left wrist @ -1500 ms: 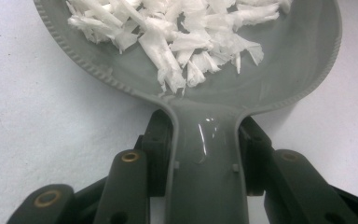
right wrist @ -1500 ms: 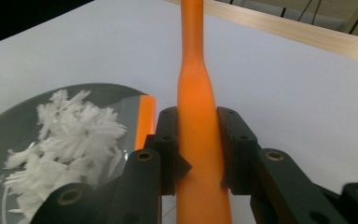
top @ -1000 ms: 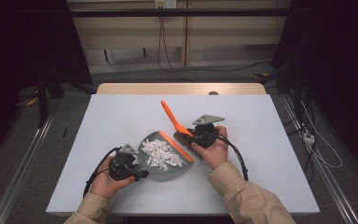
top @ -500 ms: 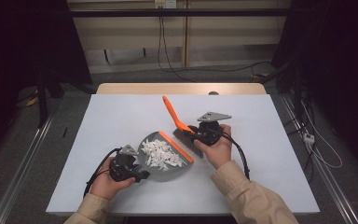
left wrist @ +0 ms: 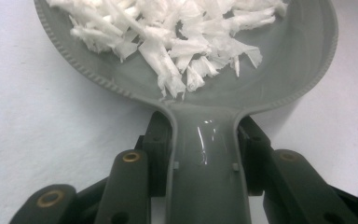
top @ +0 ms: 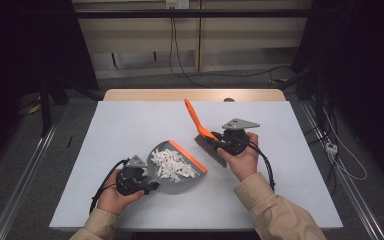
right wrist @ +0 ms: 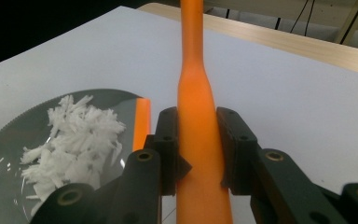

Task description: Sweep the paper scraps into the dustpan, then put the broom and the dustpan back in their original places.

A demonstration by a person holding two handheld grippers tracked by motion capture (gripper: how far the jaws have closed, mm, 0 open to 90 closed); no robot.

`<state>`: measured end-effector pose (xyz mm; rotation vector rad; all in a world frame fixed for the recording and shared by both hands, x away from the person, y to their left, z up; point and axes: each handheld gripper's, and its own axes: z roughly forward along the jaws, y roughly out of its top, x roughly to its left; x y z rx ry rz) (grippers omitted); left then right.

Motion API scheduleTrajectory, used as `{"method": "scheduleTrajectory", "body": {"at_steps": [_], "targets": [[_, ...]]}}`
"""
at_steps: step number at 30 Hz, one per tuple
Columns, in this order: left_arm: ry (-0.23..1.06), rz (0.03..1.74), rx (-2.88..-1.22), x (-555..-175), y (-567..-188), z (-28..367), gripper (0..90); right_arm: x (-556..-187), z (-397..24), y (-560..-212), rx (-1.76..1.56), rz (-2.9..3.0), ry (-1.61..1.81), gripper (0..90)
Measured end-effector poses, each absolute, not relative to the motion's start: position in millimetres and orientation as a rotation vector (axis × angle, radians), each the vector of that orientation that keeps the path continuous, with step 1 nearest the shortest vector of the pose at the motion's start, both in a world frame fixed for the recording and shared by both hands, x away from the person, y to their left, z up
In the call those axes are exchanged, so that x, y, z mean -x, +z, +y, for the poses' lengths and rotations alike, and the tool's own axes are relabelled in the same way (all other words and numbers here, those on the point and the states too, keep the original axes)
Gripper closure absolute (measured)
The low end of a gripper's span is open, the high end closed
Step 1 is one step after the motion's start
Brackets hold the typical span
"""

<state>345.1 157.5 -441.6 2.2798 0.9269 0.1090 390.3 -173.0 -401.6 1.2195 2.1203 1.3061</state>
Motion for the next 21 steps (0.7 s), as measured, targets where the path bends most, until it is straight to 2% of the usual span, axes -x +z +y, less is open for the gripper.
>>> {"method": "scheduleTrajectory", "body": {"at_steps": [7, 21], "targets": [[0.172, 0.972, -2.21, -345.8, -437.7, 167.2, 63.6, -388.2, -184.5, -399.3, -1.233, 2.093, 1.301, 71.4], [0.202, 1.062, -2.121, -347.3, -429.6, 178.1, 63.6, -384.9, -190.7, -401.2, -1.245, 2.08, 1.309, 71.4]]}}
